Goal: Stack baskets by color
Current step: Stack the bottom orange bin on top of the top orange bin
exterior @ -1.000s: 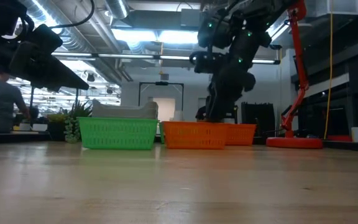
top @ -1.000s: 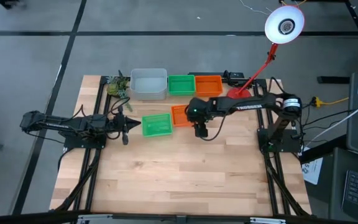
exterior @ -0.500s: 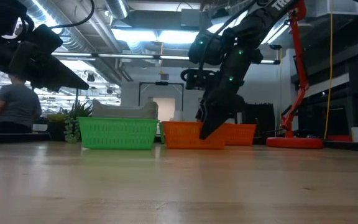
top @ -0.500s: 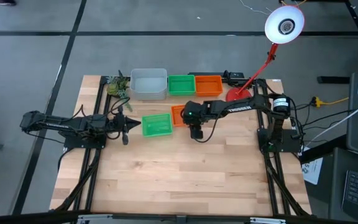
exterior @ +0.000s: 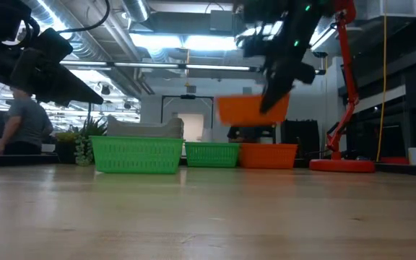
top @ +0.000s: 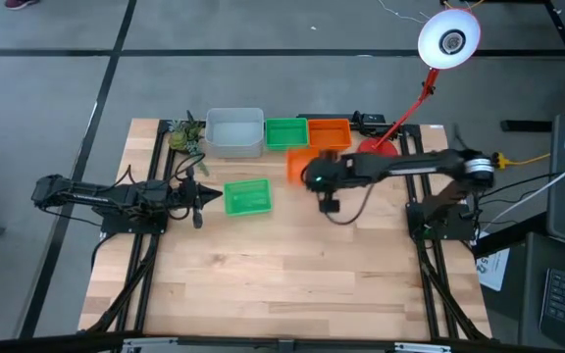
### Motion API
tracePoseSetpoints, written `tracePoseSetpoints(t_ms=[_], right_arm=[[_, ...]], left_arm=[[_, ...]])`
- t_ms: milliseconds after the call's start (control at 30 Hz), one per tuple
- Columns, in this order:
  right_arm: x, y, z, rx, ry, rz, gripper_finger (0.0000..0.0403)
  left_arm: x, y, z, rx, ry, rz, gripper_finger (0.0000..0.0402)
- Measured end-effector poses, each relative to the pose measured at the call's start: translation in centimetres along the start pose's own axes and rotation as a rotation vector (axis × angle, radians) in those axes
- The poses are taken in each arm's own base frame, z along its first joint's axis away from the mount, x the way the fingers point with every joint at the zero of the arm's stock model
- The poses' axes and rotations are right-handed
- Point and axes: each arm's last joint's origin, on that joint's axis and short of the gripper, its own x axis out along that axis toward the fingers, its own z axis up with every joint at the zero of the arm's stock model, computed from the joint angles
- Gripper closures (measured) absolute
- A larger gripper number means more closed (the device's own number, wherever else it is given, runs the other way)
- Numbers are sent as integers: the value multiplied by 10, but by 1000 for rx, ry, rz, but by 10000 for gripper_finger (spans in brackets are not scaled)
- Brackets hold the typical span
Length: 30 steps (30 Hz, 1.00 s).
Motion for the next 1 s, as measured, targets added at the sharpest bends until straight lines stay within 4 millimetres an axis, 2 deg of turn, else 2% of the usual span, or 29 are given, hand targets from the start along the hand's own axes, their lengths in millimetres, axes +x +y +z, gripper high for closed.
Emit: tracePoseSetpoints(t_ms=[167, 267, 367, 600, 833, 1000], right_arm=[[-41, -35, -17, 47, -17, -240, 401], [-44, -59, -25, 72, -6, -299, 402], [-35, -85, -35, 81, 25, -300, 402], [10, -131, -55, 63, 71, -183, 403], [43, -148, -68, -38, 53, -26, 403], [51, -154, -74, -20, 69, -21, 403]], left_arm=[[0, 0, 0, 0, 0, 0, 401], [0, 0, 0, 0, 0, 0, 401], [0, 0, 0, 0, 0, 0, 401], [0, 0, 0, 0, 0, 0, 401], [0, 0, 0, 0, 0, 0, 401], [0, 0, 0, 0, 0, 0, 401]])
